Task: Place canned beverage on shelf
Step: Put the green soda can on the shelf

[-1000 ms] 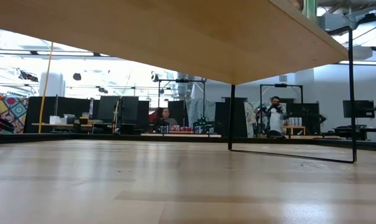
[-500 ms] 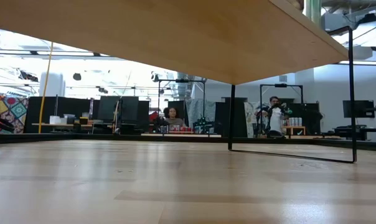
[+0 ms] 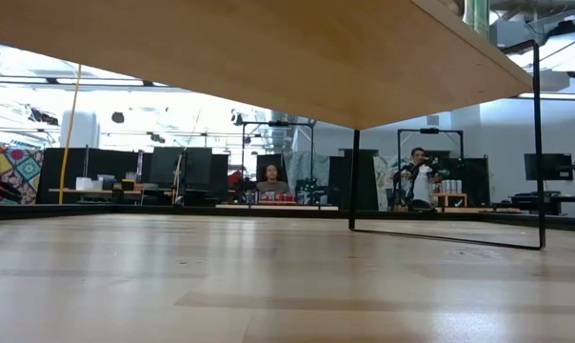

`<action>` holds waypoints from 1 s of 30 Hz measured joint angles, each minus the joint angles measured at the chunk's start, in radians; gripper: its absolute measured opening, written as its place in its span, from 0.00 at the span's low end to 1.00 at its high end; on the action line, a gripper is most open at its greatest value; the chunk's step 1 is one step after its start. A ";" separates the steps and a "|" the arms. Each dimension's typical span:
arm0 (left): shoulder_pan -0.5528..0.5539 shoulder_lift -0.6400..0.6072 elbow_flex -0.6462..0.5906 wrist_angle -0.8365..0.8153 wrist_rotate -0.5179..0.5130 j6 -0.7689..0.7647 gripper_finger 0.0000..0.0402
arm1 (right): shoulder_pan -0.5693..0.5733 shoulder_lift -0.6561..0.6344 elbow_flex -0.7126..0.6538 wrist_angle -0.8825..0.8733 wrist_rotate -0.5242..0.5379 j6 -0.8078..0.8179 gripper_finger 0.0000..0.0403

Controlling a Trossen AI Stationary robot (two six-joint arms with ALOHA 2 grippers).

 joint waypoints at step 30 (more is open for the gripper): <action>0.000 0.000 0.000 0.000 0.000 -0.003 0.83 | 0.008 0.000 0.000 0.000 -0.025 0.010 0.71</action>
